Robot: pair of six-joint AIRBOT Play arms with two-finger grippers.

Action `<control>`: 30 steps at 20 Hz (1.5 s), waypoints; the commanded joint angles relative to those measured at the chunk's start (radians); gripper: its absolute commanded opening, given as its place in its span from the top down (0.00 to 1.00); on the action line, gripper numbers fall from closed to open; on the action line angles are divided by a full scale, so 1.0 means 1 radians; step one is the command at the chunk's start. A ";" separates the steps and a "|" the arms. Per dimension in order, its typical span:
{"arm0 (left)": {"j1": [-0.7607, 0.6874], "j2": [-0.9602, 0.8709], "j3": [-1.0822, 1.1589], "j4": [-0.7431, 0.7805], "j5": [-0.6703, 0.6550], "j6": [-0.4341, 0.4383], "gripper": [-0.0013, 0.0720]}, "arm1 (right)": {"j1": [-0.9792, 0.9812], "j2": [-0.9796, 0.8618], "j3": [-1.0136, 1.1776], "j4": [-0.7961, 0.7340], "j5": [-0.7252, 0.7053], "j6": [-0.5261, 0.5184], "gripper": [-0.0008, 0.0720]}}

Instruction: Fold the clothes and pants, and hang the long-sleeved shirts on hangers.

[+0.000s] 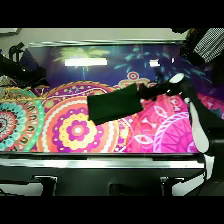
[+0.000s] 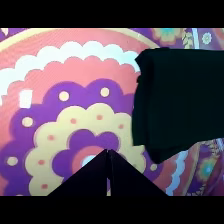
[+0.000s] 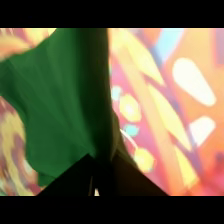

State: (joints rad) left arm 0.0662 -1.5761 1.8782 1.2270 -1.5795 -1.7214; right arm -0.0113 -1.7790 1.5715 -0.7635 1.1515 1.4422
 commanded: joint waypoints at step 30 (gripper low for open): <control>-0.007 -0.001 0.000 0.000 -0.014 0.000 0.96 | -0.752 0.217 0.265 -0.661 0.480 0.666 0.95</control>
State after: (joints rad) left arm 0.0639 -1.5761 1.8782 1.2270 -1.5833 -1.7214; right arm -0.7620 -1.5719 1.8366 -1.3495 1.4891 2.1113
